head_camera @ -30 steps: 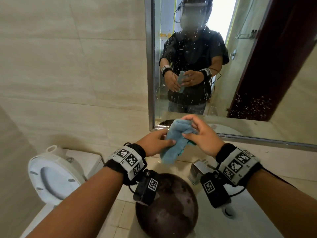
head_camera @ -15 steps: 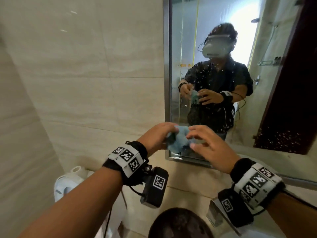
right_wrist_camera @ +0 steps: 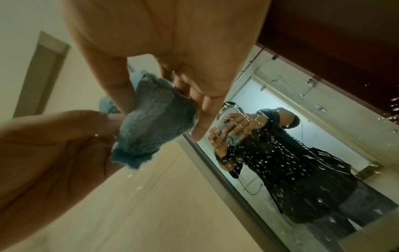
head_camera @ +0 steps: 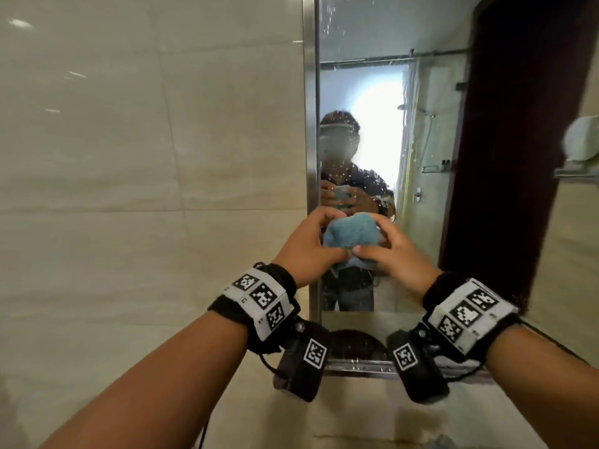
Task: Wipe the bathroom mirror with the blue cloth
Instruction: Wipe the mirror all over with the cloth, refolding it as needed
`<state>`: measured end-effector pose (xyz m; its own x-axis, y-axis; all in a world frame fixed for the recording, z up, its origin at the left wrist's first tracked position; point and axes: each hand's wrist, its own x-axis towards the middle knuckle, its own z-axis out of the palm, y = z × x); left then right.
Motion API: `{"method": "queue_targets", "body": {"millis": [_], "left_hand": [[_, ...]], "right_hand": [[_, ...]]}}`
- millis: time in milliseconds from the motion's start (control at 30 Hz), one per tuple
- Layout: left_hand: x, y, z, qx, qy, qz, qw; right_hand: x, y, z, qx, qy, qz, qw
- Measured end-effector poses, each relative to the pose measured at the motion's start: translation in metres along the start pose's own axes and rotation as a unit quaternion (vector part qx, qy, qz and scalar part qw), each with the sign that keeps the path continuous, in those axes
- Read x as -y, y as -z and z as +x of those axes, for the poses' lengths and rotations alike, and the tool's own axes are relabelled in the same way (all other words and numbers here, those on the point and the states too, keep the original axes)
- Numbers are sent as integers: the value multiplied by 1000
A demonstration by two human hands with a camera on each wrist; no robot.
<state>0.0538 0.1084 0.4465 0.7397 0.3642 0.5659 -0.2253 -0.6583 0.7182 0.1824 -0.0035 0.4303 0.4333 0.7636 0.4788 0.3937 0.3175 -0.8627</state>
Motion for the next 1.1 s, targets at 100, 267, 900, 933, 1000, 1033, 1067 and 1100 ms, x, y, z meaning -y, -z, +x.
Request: {"method": "queue_targets", "body": {"millis": [100, 267, 900, 933, 1000, 1033, 1067, 1100], "left_hand": [[-3, 11, 25, 20, -44, 21, 999], [-15, 24, 70, 37, -109, 131, 985], [-119, 106, 197, -74, -73, 581, 807], [-121, 108, 200, -73, -71, 587, 803], [-124, 111, 207, -75, -70, 595, 797], [-126, 111, 210, -76, -71, 595, 797], [-128, 111, 213, -77, -72, 593, 798], [-127, 110, 215, -78, -72, 590, 800]], "right_hand": [[15, 0, 17, -62, 30, -6, 998], [46, 16, 44, -116, 67, -58, 989], [214, 69, 163, -211, 242, -495, 807], [217, 69, 167, -208, 245, -505, 801], [223, 69, 177, -202, 251, -526, 787], [226, 70, 182, -201, 254, -536, 780], [228, 69, 187, -201, 259, -543, 773], [231, 69, 192, -204, 268, -547, 766]]}}
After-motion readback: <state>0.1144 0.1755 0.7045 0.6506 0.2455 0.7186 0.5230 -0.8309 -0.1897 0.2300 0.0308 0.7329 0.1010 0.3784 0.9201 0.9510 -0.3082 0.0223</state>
